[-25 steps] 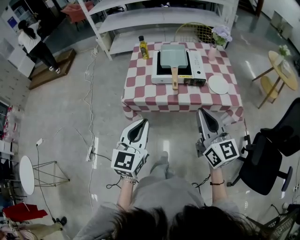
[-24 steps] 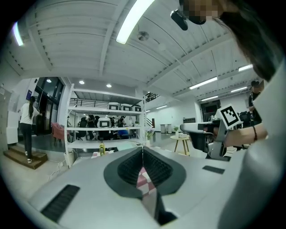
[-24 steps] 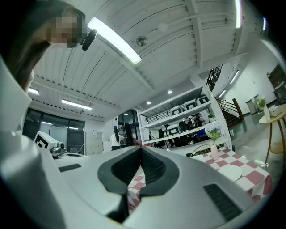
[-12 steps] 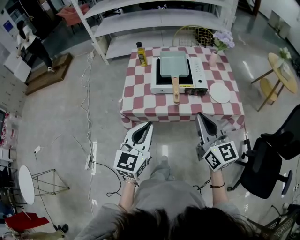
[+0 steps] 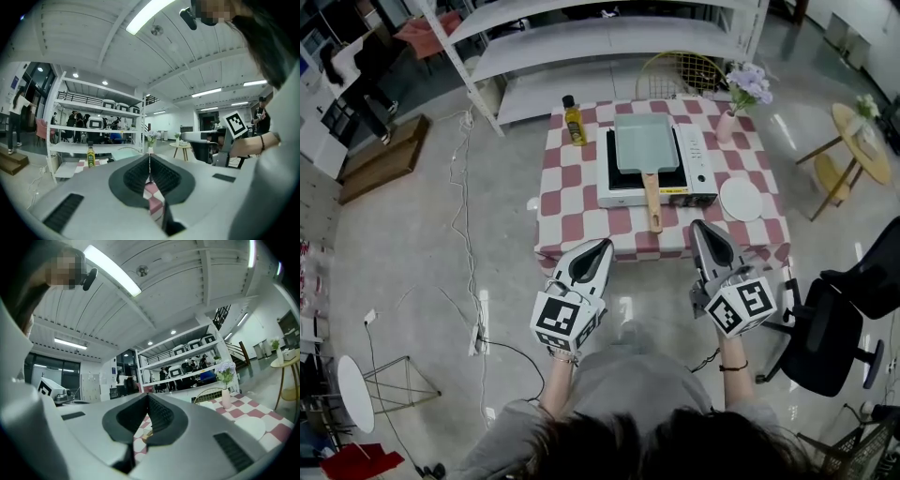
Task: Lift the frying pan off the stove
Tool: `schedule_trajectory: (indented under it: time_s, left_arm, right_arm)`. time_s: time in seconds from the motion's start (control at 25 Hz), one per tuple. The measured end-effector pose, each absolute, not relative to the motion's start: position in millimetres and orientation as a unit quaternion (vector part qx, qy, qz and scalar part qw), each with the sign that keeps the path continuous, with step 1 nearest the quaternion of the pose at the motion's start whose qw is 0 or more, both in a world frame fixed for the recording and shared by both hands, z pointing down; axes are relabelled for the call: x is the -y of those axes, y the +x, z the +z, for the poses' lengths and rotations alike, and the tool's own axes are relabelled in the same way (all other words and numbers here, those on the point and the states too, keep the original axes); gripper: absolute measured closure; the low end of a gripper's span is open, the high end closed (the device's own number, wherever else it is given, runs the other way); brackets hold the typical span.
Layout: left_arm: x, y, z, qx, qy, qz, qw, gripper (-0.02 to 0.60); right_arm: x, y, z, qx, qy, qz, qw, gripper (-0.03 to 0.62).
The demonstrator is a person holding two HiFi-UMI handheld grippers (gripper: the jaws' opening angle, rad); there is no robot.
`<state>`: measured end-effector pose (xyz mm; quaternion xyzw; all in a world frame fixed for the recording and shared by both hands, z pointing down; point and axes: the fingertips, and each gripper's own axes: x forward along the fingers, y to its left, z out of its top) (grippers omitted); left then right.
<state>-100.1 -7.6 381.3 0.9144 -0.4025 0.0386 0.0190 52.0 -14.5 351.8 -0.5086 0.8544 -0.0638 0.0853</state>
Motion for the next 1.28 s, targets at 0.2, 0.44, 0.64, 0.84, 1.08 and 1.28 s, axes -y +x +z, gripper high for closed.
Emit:
schedule_trajectory:
  time_s: [0.2, 0.44, 0.64, 0.84, 1.08, 1.28]
  left_arm:
    - [31.3, -101.1, 384.0, 0.386, 0.921, 0.044, 0.018, 0.554]
    - [53.6, -95.3, 394.3, 0.368, 0.928, 0.046, 0.026, 0.554]
    - [68.9, -89.9, 399.9, 0.361, 0.93, 0.052, 0.041, 0.554]
    - [80.4, -87.1, 402.1, 0.368, 0.927, 0.054, 0.05, 0.555]
    - [98.9, -76.6, 411.3, 0.375, 0.921, 0.067, 0.084, 0.555]
    - [118.9, -68.1, 420.1, 0.384, 0.912, 0.076, 0.126, 0.554]
  right_arm:
    - [39.5, 49.6, 357.3, -0.85, -0.514, -0.074, 0.088, 0.572]
    - [60.0, 46.5, 369.4, -0.847, -0.522, -0.073, 0.061, 0.572]
    - [75.8, 46.1, 376.2, -0.849, -0.52, -0.079, 0.051, 0.572]
    - [88.0, 45.4, 382.8, -0.852, -0.514, -0.094, 0.038, 0.572]
    - [109.7, 48.3, 393.3, -0.857, -0.498, -0.126, 0.038, 0.572]
    - [134.9, 51.6, 400.0, -0.866, -0.476, -0.15, 0.031, 0.572]
